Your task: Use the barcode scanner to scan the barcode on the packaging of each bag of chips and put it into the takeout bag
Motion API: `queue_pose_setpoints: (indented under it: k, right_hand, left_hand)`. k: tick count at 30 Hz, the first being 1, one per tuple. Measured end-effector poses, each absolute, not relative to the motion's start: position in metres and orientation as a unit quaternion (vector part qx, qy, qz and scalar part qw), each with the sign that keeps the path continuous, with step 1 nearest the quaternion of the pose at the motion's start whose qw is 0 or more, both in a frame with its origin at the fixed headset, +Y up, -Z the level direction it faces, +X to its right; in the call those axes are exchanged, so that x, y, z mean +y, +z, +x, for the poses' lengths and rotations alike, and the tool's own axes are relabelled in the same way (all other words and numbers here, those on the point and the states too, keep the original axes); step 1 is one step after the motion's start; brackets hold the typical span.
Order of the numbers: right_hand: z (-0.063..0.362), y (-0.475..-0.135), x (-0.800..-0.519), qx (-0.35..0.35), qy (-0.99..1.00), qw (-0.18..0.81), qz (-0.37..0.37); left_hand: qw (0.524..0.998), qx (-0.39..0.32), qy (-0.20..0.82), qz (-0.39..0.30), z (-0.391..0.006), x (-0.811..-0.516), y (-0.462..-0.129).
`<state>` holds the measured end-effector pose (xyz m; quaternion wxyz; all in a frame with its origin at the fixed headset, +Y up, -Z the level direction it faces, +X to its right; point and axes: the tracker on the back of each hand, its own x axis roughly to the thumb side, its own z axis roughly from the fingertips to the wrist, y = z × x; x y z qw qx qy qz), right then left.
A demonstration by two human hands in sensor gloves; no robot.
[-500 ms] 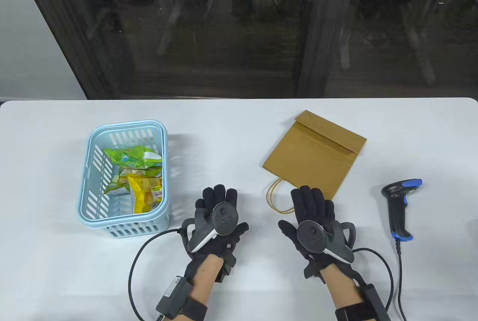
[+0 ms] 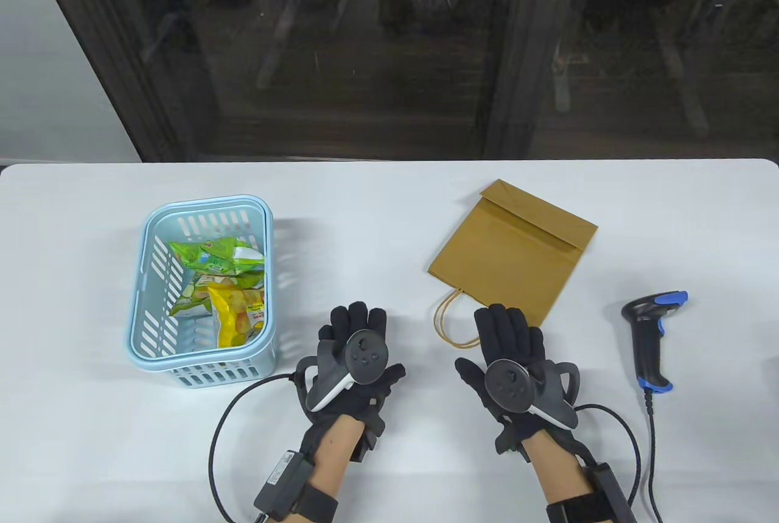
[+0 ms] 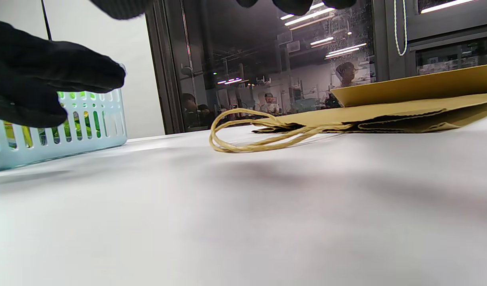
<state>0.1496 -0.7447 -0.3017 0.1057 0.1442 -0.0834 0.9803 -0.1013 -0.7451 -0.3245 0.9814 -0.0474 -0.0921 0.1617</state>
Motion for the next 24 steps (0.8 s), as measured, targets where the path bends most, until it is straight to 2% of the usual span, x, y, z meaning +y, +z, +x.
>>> queue_pose_setpoints:
  k: [18,20,24]
  right_hand:
    - [0.156,-0.306,-0.736,-0.117,0.977,0.134,0.116]
    - [0.164,-0.313,-0.732,-0.126,0.978,0.144,0.086]
    - [0.188,-0.340,-0.731,-0.104,0.978,0.172,-0.047]
  left_hand:
    - [0.982,-0.092,0.159,-0.048,-0.101,-0.744,-0.324]
    - [0.981,-0.092,0.163,-0.048,-0.101,-0.744,-0.324]
    - [0.984,-0.087,0.149,-0.051,-0.099,-0.745,-0.326]
